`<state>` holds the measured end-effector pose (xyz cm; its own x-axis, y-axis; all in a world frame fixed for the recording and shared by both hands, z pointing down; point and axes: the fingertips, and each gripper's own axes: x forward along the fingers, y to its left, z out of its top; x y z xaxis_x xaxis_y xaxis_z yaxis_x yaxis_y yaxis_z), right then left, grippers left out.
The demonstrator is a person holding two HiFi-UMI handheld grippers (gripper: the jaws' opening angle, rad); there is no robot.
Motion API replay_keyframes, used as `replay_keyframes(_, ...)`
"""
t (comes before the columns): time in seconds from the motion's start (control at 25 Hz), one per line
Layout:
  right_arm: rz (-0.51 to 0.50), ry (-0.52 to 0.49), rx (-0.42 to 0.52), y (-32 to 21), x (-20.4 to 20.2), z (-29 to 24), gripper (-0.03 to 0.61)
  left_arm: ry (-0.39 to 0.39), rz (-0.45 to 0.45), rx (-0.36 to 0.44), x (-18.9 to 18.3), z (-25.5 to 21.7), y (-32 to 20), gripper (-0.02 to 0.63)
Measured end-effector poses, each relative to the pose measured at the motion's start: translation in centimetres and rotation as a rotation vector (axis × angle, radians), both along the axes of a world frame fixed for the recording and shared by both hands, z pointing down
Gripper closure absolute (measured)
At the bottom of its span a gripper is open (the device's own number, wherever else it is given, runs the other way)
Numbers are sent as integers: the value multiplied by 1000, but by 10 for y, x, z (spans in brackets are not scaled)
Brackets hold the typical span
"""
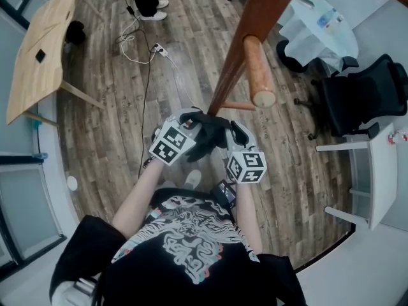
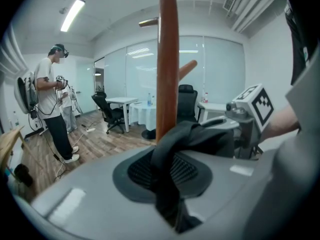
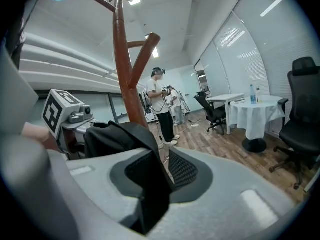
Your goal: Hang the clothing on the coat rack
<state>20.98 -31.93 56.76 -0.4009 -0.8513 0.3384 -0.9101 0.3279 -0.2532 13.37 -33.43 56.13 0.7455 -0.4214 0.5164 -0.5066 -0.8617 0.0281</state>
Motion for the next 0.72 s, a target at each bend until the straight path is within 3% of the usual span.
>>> replay_keyframes(0.28,-24,-36,-40,10,-6,5,466,22,-15,-66,-8,6,12,594)
replay_keyframes(0.72,-32,-16,29,28,-19,-20,466,21,-50,-84,-20,4,29,561)
